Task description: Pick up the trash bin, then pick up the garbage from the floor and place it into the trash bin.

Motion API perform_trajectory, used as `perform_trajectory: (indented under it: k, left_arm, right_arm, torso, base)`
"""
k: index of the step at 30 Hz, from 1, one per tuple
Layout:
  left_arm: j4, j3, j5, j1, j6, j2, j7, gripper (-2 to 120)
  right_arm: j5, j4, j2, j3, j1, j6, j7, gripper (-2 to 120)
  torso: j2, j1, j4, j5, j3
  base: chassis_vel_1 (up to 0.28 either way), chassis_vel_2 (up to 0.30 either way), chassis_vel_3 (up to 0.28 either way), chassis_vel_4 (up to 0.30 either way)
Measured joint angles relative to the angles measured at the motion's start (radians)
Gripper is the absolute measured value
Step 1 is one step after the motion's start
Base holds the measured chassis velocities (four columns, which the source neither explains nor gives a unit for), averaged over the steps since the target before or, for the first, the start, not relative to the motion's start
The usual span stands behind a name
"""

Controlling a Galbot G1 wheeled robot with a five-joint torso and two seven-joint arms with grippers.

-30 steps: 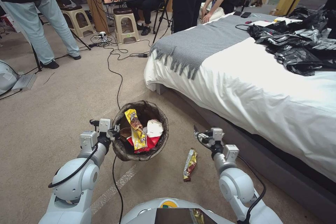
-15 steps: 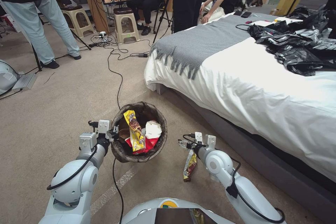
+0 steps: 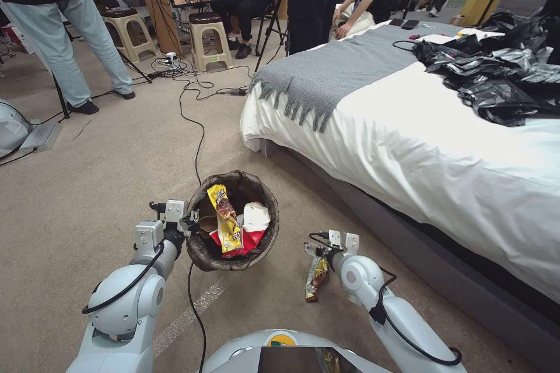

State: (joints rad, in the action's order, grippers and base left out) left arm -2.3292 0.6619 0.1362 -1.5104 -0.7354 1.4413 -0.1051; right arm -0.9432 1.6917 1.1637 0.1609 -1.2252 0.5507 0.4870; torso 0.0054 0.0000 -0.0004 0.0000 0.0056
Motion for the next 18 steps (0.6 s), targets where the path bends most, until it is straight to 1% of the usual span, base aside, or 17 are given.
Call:
perform_trajectory:
  k: [8,11,16,18]
  left_arm:
    - [0.005,-0.007,-0.006,0.003,0.0,0.005,-0.004,0]
    - [0.005,-0.007,-0.007,0.004,0.0,0.004,-0.004,0]
    - [0.005,-0.005,-0.006,0.005,0.0,0.003,-0.004,0]
    - [0.005,-0.006,-0.006,0.006,0.0,0.003,-0.004,0]
  right_arm:
    - [0.025,-0.004,0.001,0.018,-0.039,-0.009,0.0,100]
    - [0.049,-0.035,0.035,0.013,-0.041,-0.015,-0.004,100]
    - [0.071,-0.065,0.067,0.012,-0.045,-0.021,-0.013,100]
    - [0.093,-0.095,0.085,0.015,-0.046,-0.03,-0.027,100]
  torso:
    - [0.0,0.0,0.0,-0.0001,0.0]
    - [0.0,0.0,0.0003,0.0,0.0]
    - [0.0,0.0,0.0002,-0.0001,0.0]
    - [0.0,0.0,0.0002,0.0,0.0]
  base:
    - [0.0,0.0,0.0,0.0]
    - [0.0,0.0,0.0,0.0]
    - [0.0,0.0,0.0,0.0]
    - [0.0,0.0,0.0,0.0]
